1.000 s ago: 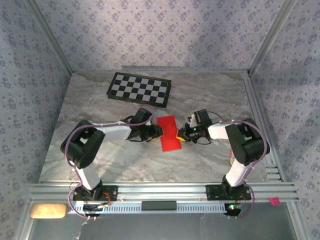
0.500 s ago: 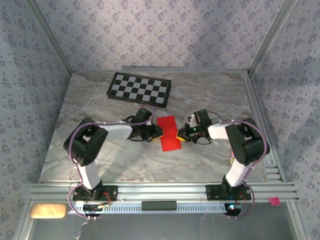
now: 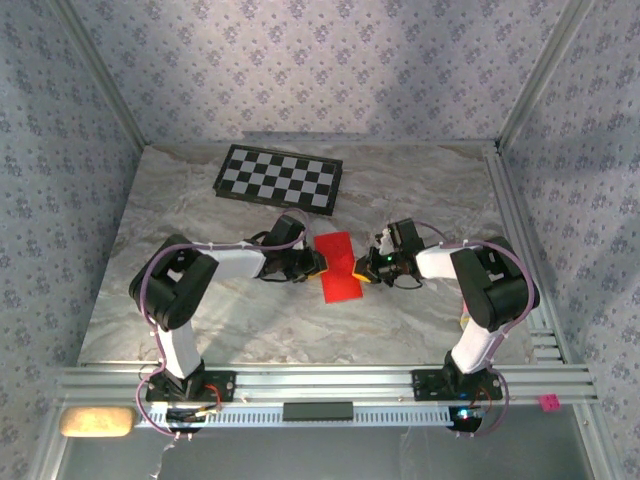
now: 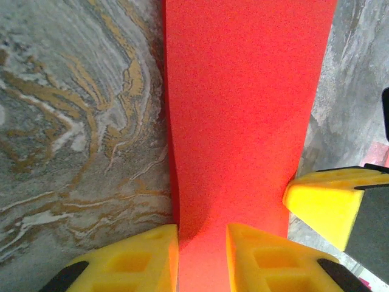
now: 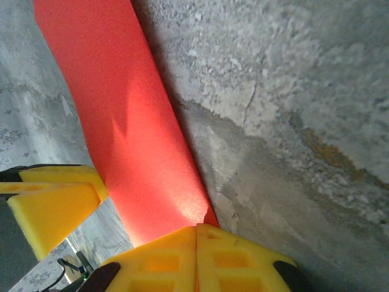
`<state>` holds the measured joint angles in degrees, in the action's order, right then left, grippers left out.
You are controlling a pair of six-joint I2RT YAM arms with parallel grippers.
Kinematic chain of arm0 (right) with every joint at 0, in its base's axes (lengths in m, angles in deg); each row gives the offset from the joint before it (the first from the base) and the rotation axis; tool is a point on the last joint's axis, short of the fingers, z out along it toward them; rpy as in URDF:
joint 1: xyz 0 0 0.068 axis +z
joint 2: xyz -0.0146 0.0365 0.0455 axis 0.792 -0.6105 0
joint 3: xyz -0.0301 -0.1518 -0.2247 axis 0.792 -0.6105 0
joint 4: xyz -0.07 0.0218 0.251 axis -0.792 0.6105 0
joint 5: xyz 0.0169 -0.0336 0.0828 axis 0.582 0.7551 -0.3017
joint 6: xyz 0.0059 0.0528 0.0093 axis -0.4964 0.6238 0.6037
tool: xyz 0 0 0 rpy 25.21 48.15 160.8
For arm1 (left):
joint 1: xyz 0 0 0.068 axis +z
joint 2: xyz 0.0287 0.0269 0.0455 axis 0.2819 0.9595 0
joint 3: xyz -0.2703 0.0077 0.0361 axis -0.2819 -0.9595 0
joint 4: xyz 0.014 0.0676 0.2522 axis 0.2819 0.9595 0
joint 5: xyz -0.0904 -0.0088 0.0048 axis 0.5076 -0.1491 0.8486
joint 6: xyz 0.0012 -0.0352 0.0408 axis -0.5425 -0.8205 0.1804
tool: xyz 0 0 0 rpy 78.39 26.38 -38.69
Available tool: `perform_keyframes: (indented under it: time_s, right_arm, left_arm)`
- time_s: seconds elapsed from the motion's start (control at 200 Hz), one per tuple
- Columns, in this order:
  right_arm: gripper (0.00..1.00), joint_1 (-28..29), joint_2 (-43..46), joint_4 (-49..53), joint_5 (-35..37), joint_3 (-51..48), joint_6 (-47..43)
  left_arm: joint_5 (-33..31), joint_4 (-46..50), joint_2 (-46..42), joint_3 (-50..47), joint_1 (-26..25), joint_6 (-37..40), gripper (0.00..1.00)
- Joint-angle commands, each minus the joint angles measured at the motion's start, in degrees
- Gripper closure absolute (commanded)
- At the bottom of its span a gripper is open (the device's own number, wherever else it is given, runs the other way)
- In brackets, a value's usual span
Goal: Fold a paper plane with a square sheet of paper (pick it up from the middle)
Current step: Third fold the triangle at the center of the table.
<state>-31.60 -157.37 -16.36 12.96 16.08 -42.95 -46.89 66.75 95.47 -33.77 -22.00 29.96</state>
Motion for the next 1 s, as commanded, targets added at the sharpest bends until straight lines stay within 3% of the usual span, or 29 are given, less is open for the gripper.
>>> perform_keyframes:
  time_s: [0.0,0.28,0.51,0.999]
  right_arm:
    - [0.91,1.4,-3.1,3.4,3.6,-1.1,0.8]
    - [0.91,1.4,-2.3,3.7,3.8,-1.3,0.7]
    - [0.91,1.4,-2.1,3.8,4.0,-1.4,0.8]
    - [0.91,1.4,-2.1,3.9,4.1,-1.4,0.9]
  left_arm:
    - [0.7,-2.0,0.9,-0.1,-0.2,-0.6,0.73]
    - [-0.2,-3.0,0.4,-1.2,-0.1,-1.0,0.72]
    - [-1.3,-2.5,0.6,-1.7,-0.2,-1.3,0.65]
    - [0.8,-6.2,2.0,-2.6,-0.1,-2.6,0.71]
